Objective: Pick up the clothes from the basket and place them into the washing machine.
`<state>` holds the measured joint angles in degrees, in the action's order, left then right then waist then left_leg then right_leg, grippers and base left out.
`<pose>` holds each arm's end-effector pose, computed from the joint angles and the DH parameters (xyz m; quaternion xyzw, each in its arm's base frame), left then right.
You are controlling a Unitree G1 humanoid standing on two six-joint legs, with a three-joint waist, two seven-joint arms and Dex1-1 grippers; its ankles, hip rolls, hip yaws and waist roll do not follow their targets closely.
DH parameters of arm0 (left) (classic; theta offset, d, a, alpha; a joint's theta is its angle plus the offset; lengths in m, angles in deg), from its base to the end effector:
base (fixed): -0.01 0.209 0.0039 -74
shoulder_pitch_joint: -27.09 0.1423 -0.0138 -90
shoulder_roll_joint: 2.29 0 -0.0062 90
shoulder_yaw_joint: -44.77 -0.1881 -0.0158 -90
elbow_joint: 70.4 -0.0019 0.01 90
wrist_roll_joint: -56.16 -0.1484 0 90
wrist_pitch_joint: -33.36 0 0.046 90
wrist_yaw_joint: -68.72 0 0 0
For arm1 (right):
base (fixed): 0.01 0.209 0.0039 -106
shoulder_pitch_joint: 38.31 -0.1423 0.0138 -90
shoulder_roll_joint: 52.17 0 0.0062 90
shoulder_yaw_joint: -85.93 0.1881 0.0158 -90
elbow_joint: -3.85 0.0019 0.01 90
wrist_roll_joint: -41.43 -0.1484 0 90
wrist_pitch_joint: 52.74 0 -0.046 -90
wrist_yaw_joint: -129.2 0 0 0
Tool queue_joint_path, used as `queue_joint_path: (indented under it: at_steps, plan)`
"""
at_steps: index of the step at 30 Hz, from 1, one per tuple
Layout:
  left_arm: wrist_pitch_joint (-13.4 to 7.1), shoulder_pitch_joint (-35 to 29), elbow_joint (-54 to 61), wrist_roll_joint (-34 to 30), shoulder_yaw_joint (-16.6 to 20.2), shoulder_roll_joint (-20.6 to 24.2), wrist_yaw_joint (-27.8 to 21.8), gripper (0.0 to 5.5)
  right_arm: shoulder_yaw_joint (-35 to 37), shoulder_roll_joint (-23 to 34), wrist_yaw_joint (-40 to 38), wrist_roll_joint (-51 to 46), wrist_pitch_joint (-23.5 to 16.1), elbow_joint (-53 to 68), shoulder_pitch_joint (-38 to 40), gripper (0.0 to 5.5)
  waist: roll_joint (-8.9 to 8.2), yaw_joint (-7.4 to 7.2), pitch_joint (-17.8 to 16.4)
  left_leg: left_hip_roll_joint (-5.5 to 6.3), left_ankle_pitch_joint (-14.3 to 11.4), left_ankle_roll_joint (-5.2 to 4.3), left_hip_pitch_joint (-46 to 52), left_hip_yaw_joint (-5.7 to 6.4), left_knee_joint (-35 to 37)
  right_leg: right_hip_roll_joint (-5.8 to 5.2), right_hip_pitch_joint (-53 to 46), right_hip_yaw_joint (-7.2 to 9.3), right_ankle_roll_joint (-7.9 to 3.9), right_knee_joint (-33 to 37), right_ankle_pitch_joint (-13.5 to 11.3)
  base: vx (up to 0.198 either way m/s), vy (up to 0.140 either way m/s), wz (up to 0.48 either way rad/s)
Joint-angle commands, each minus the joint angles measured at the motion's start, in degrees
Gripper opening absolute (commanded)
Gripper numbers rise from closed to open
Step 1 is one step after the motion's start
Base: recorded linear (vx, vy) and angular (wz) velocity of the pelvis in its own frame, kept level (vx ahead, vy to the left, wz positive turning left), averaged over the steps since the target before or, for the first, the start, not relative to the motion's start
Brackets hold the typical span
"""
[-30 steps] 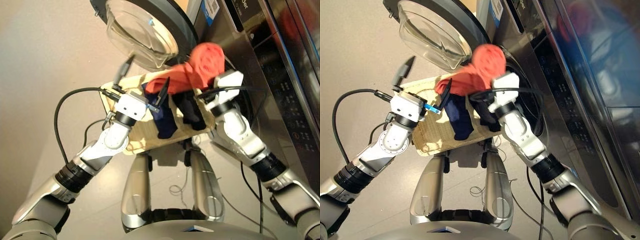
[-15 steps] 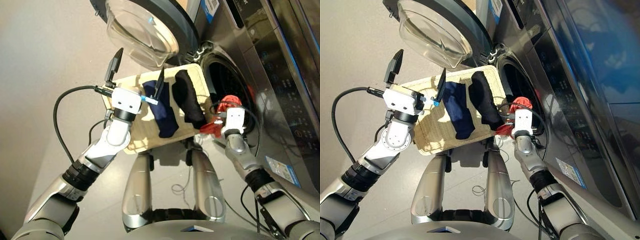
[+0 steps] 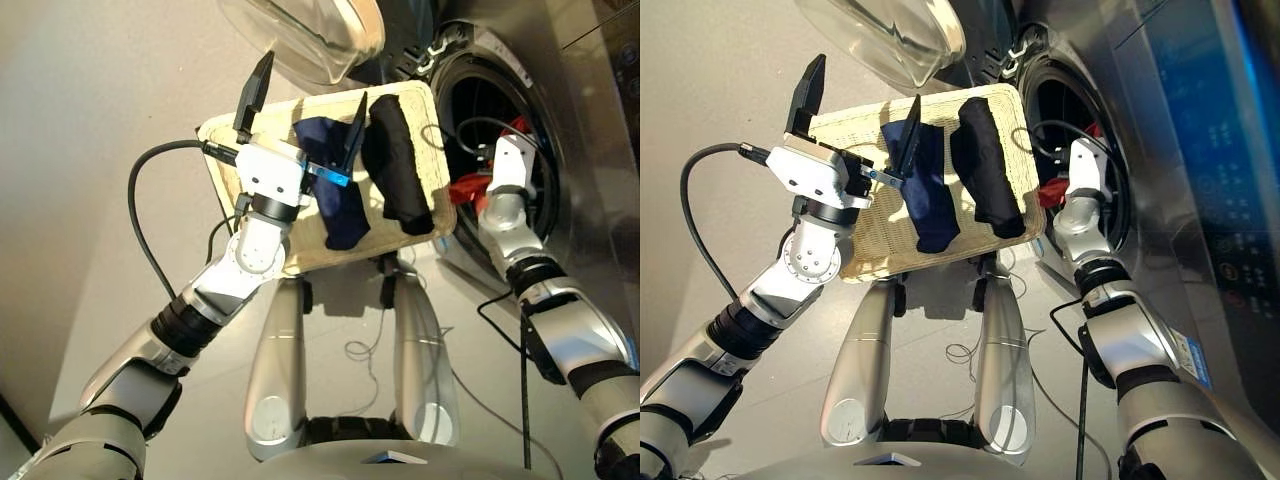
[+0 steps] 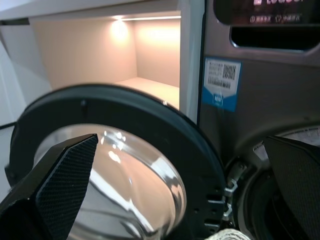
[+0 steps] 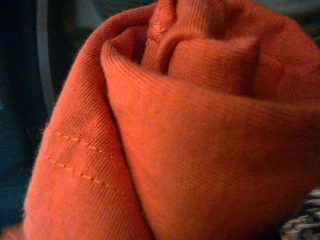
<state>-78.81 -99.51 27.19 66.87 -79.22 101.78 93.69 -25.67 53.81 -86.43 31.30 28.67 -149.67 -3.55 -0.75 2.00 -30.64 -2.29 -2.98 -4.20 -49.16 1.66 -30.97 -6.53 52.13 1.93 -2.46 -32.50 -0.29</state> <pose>0.2555 0.0903 0.1828 0.0663 -0.4469 -0.1721 0.8753 0.3616 -0.2444 0.1393 -0.2727 -0.0701 -0.3155 0.9062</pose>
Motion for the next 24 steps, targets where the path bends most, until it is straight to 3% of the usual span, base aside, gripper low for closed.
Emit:
queue_joint_path:
  at_steps: [1,9,14,15,16,20,24]
  plan:
    - [-2.2,-0.2,8.5,0.1,1.5,-0.6,1.1,5.5,-2.2,8.5,-4.9,4.4,1.6,-0.9,-5.6,0.0,2.04,-0.18,0.8,1.22,-2.6,0.65,-2.5,-0.98,-4.6,0.89,0.0,-2.81,-2.09,-5.3,6.0,0.0,0.0,0.0]
    - [-0.9,-0.9,10.6,-0.5,2.0,1.9,1.8,5.5,-5.5,18.6,-7.5,7.5,6.2,-7.4,-13.6,0.0,2.19,-0.37,0.8,1.23,-3.4,0.69,-8.4,-0.88,-7.8,0.97,6.0,-2.83,-1.92,-8.5,6.7,0.0,0.0,0.0]
    - [-0.4,-0.6,10.7,-1.3,2.3,3.0,2.7,5.5,-3.8,22.8,-9.8,4.7,7.8,-12.7,-15.5,0.0,2.68,-0.46,0.8,1.46,-3.5,0.6,-10.2,-0.94,-8.3,0.79,8.0,-2.97,-1.83,-9.2,6.8,0.0,0.0,0.0]
    - [-0.3,-0.5,10.5,-1.1,2.2,3.2,2.8,5.5,-3.8,22.9,-10.0,4.2,8.3,-13.5,-15.9,2.24,2.7,-0.48,0.8,1.5,-3.5,0.65,-10.1,-1.02,-8.1,0.81,8.0,-2.96,-1.83,-9.2,6.8,0.0,0.0,0.0]
    - [-0.1,-0.5,10.2,-1.2,2.2,3.6,3.1,5.5,-4.1,22.4,-10.2,3.9,8.6,-13.5,-16.4,5.5,2.61,-0.61,0.8,1.48,-3.4,0.72,-10.1,-1.2,-8.0,0.87,8.1,-3.04,-1.79,-9.1,6.6,0.0,0.0,0.0]
    - [0.1,-0.6,9.2,-1.5,2.9,4.1,3.8,5.5,-4.5,20.4,-8.6,2.4,7.1,-10.5,-15.1,5.5,2.08,-1.13,0.8,1.15,-3.4,0.86,-9.9,-1.66,-7.8,1.13,8.2,-3.37,-1.72,-8.6,6.5,0.0,0.0,0.0]
    - [0.0,-0.3,9.0,-1.9,3.4,3.6,4.2,5.5,-2.3,17.3,-6.8,-2.8,2.7,-5.5,-12.7,5.5,1.63,-1.73,0.8,1.04,-3.3,0.94,-9.5,-1.97,-6.9,1.51,7.9,-3.75,-1.72,-7.7,6.1,0.0,0.0,0.0]
